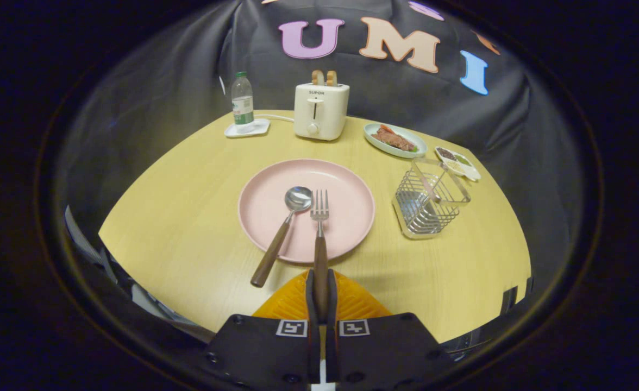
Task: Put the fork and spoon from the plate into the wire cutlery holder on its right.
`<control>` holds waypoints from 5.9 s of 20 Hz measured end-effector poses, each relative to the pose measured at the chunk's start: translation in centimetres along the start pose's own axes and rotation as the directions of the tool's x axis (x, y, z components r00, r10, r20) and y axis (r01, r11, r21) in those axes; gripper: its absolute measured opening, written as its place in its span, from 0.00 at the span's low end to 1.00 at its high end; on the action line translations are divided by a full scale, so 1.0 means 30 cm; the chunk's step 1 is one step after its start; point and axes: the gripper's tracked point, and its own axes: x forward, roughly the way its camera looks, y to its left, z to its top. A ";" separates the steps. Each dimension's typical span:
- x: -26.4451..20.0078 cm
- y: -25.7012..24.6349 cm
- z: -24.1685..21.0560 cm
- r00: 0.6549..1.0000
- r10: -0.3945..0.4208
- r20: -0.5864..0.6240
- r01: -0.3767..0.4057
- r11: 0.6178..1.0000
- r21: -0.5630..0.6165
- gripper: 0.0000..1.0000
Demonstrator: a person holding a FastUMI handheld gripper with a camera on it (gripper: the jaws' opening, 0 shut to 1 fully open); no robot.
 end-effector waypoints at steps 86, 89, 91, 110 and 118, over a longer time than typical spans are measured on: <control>0.178 0.222 -0.015 0.997 0.030 -0.071 -0.006 0.949 0.315 0.43; 0.182 0.203 -0.014 0.997 0.015 -0.072 0.009 0.947 0.320 0.19; 0.179 0.198 -0.019 0.997 0.006 -0.082 0.021 0.949 0.315 0.15; -0.022 -0.020 0.199 1.000 -0.006 0.026 -0.004 0.936 0.352 0.03; -0.123 -0.432 0.354 0.995 -0.099 0.004 0.092 0.942 0.324 0.03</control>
